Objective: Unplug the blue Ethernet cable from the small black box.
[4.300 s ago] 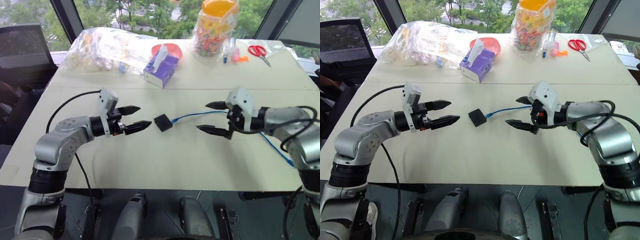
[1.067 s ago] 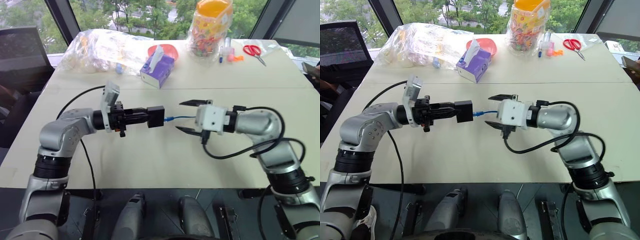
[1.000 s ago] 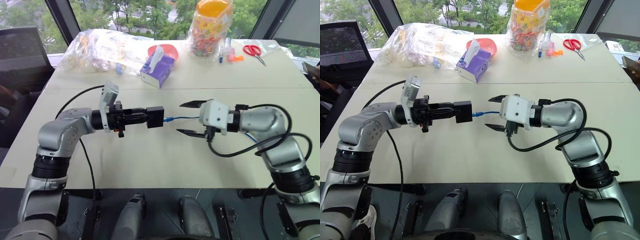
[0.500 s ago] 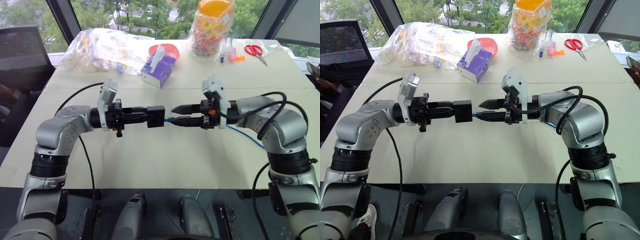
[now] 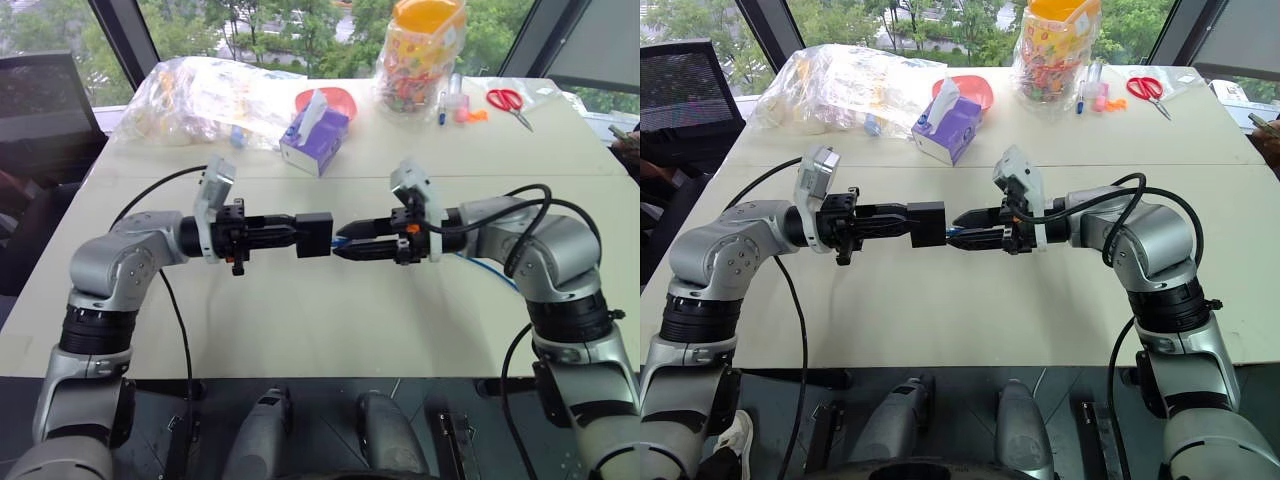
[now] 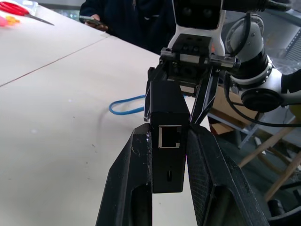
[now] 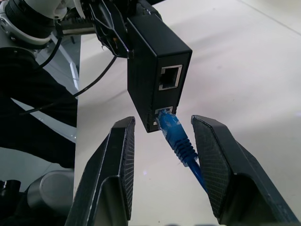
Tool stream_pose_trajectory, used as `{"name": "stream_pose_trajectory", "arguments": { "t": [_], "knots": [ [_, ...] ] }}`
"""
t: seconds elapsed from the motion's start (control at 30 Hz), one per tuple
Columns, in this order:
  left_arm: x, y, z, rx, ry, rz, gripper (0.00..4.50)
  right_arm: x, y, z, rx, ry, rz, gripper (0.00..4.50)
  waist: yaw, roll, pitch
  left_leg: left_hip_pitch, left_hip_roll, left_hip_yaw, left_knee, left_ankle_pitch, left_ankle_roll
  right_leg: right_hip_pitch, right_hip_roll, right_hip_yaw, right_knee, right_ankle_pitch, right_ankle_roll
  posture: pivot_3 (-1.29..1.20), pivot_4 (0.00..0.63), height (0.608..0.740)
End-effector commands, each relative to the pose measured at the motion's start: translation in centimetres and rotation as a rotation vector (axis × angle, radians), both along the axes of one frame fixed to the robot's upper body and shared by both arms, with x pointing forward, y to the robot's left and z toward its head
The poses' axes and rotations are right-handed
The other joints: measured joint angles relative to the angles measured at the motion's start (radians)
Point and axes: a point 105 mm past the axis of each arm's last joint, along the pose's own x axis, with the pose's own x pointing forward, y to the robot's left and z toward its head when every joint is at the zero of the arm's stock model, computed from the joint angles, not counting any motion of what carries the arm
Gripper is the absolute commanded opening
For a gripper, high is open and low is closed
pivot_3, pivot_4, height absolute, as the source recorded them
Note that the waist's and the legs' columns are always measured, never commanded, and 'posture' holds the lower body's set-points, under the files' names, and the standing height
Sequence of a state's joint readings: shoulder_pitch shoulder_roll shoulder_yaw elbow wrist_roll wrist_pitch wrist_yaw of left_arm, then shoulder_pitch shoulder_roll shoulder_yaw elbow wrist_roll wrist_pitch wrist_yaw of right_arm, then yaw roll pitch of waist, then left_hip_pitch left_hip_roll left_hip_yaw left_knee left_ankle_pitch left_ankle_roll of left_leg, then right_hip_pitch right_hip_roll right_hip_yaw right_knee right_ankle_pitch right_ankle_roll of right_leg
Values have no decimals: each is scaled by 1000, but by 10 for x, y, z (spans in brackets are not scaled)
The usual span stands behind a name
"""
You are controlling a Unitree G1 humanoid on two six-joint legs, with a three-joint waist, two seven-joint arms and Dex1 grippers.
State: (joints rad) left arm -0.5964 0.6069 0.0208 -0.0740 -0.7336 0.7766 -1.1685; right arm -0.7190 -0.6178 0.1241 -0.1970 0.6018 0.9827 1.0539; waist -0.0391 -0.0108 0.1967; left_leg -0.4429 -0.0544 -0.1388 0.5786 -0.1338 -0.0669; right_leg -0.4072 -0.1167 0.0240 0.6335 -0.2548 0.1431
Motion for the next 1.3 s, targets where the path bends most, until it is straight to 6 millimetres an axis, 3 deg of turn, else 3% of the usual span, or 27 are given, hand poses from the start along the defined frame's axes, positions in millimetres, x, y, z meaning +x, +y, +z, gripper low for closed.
{"name": "stream_pose_trajectory", "arguments": {
  "t": [0.03,1.27,1.3],
  "knots": [
    [-5,0,19,-27,-71,-21,443,-1,3,7,0,-35,23,1963,0,0,0,0,0,0,0,0,0,0,0,0,0,0,0,0,150,728],
    [-7,0,7,28,-108,-31,443,-7,2,10,-17,-22,62,1963,1,0,0,0,0,0,0,0,0,0,0,0,0,0,0,0,150,728],
    [-7,0,6,30,-108,-32,443,-7,3,10,-17,-22,63,1687,1,0,0,0,0,0,0,0,0,0,0,0,0,0,0,0,150,728]
  ]
}}
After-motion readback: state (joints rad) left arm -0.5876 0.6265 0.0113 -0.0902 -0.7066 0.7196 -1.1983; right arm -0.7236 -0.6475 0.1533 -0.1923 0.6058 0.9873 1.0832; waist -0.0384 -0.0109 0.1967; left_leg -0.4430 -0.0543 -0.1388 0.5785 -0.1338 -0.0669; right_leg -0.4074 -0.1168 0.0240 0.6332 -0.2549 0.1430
